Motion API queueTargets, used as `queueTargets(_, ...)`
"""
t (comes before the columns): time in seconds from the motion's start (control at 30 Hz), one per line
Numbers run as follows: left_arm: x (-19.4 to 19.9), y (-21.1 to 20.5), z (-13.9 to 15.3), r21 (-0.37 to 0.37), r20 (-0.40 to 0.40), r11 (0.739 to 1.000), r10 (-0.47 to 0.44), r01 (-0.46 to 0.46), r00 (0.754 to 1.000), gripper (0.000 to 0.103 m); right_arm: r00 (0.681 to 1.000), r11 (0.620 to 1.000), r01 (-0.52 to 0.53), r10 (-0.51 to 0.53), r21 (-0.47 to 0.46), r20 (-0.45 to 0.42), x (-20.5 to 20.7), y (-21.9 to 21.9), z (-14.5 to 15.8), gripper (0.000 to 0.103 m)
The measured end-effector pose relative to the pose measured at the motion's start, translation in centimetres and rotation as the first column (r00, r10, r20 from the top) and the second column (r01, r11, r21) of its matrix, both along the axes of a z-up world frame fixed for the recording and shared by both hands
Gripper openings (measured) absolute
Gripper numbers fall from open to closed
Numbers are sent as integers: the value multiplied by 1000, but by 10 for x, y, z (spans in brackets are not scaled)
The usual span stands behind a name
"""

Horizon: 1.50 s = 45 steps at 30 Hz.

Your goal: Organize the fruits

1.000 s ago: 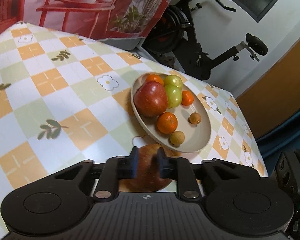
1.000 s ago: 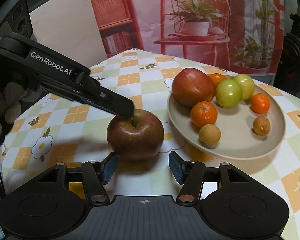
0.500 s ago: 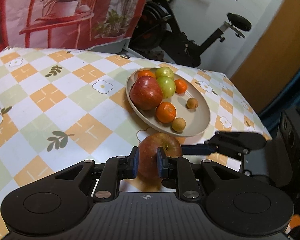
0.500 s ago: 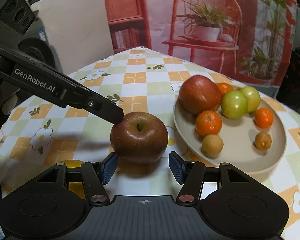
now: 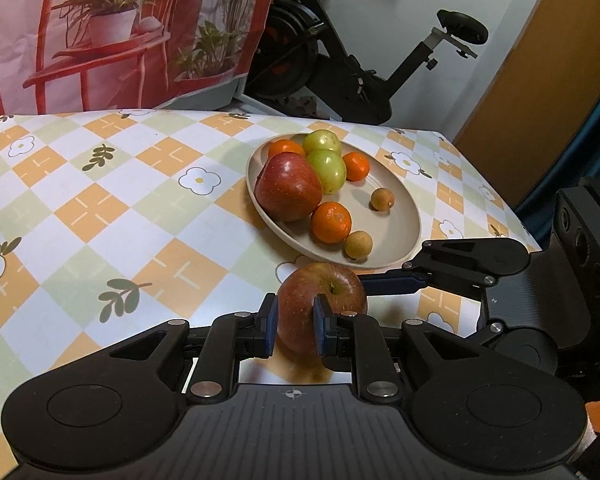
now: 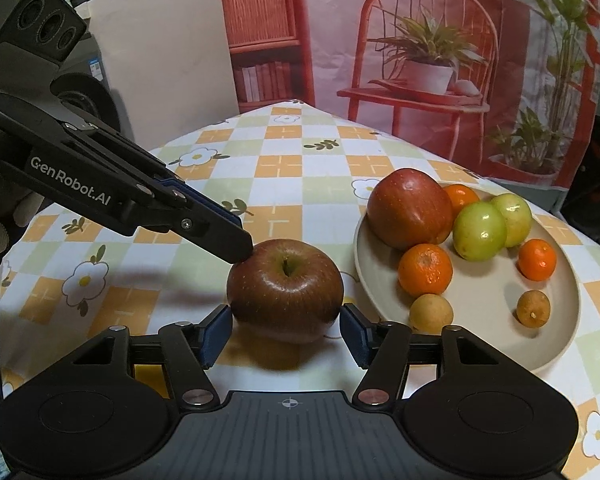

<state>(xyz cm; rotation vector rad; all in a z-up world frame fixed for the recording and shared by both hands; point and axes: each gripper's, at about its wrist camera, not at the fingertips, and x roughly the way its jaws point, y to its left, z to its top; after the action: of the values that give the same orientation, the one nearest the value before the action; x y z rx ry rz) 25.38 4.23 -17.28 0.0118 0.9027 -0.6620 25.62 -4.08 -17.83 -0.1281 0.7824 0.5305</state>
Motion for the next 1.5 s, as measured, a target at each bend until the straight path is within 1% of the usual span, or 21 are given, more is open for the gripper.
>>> queueTargets(0.4,-1,-1,0,6,5,1000,3,-3,1000,20,1000,1000,10,-10,12,-5,3,-1,-3,57)
queueTargets(0.77,-3,-6,3,26,22,1000,10,-11,1000,18,1000,999,25,-25,32,-4,4,-1,-4,57)
queueTargets(1.5,-3,-10,2,36,25,999,1,-2,1000,18,999,999,35,-35,30,-1,3,-3,-3,56)
